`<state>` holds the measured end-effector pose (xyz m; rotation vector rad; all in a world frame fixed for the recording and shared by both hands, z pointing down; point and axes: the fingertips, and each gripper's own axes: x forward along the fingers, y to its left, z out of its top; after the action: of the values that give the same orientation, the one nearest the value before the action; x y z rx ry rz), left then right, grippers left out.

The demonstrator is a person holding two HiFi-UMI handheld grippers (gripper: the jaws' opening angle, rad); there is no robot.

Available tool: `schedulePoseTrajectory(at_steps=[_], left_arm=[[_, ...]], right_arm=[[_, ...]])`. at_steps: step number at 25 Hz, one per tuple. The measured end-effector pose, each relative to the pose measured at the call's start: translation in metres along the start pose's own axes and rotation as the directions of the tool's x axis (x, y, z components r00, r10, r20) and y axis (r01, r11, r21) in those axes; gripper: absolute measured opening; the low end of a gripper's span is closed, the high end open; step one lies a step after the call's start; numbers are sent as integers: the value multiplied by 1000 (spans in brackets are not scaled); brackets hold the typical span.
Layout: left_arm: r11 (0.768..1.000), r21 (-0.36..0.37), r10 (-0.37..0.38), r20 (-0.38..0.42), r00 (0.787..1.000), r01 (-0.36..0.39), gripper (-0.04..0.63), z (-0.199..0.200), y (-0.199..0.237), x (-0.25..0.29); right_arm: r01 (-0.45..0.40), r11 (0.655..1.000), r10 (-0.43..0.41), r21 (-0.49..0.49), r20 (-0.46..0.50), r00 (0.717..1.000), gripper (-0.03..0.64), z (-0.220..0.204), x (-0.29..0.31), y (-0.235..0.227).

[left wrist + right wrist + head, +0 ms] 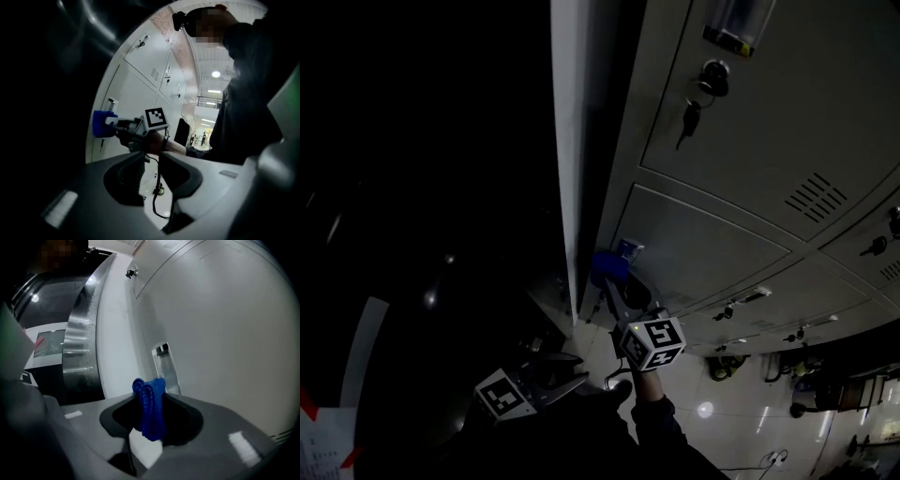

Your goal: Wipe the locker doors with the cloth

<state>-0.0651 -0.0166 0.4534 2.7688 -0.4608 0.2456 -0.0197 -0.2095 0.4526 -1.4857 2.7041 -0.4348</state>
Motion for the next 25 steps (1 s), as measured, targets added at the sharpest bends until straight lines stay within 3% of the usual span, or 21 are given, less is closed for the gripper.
schedulePoseTrajectory(at_steps=[9,15,25], left_arm=[[1000,-11,-6,-8,1000,6,92,0,6,1],[999,-5,-45,-17,999,45,92,6,-14,35],[997,0,-83,-47,995,83,92,8,-67,108]], right_arm=[[27,999,-27,33,6,1000,133,-5,-5,-15],[42,995,-46,87,37,998,133,1,-36,-44],[117,992,-117,51,1,993,133,-7,-110,-113]])
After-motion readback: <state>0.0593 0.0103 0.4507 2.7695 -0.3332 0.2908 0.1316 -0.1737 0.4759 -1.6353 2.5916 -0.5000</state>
